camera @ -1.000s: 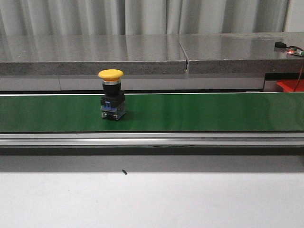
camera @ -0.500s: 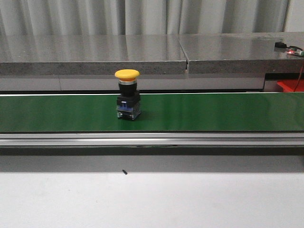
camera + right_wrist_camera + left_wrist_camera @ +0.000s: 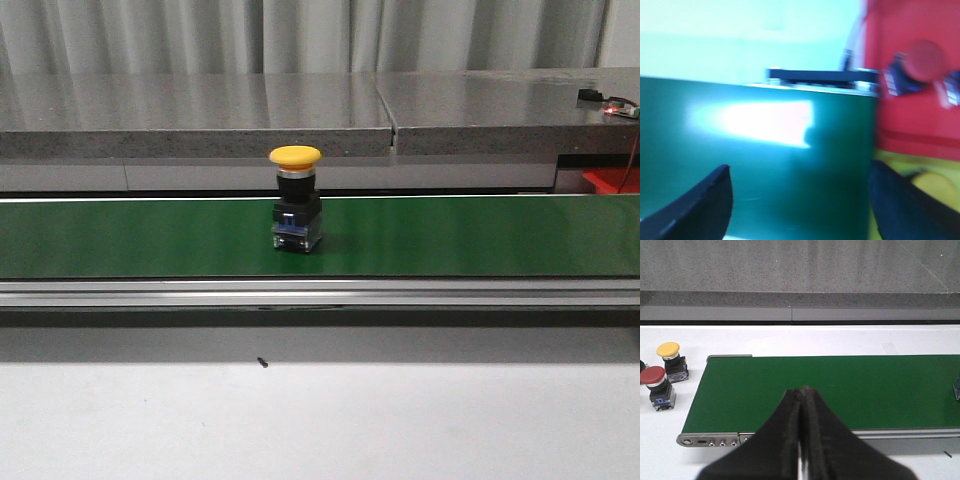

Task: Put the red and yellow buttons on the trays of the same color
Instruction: 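Lower the right gripper onto the second yellow button on the belt and grasp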

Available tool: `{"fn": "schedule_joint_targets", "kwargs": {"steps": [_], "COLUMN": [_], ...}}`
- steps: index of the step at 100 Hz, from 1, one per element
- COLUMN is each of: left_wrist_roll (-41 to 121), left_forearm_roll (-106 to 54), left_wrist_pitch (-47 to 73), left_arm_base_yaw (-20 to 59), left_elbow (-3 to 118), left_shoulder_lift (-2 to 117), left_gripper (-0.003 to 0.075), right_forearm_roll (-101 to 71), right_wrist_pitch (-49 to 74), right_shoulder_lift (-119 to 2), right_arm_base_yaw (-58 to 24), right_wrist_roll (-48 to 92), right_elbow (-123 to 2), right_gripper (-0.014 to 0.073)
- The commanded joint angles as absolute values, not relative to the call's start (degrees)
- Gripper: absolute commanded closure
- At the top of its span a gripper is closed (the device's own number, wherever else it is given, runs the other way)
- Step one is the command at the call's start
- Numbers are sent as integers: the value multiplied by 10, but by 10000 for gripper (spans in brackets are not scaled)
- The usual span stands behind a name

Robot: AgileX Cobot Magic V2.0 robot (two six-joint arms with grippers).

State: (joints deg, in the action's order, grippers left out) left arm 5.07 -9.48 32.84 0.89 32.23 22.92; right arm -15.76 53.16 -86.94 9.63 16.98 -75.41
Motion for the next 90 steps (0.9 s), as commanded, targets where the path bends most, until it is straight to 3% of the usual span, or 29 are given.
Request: {"fn": "schedule_joint_targets", "kwargs": {"steps": [1, 44, 90], "left_wrist_roll": [51, 51, 51], "left_forearm_roll": [-104, -104, -104], "left_wrist_pitch": [287, 287, 287], "left_arm_base_yaw": [12, 12, 12], "left_elbow": [338, 338, 338], "left_shoulder_lift": [234, 234, 234], "left_gripper": [741, 741, 741], "right_forearm_roll": [-161, -152, -152], "right_wrist_pitch": [528, 532, 496], "right_shoulder_lift": [-840, -854, -926], "right_arm_base_yaw": [47, -173, -241], "right_wrist_roll": [171, 171, 171], "right_elbow": [-771, -771, -774], "right_gripper": [32, 32, 32]}}
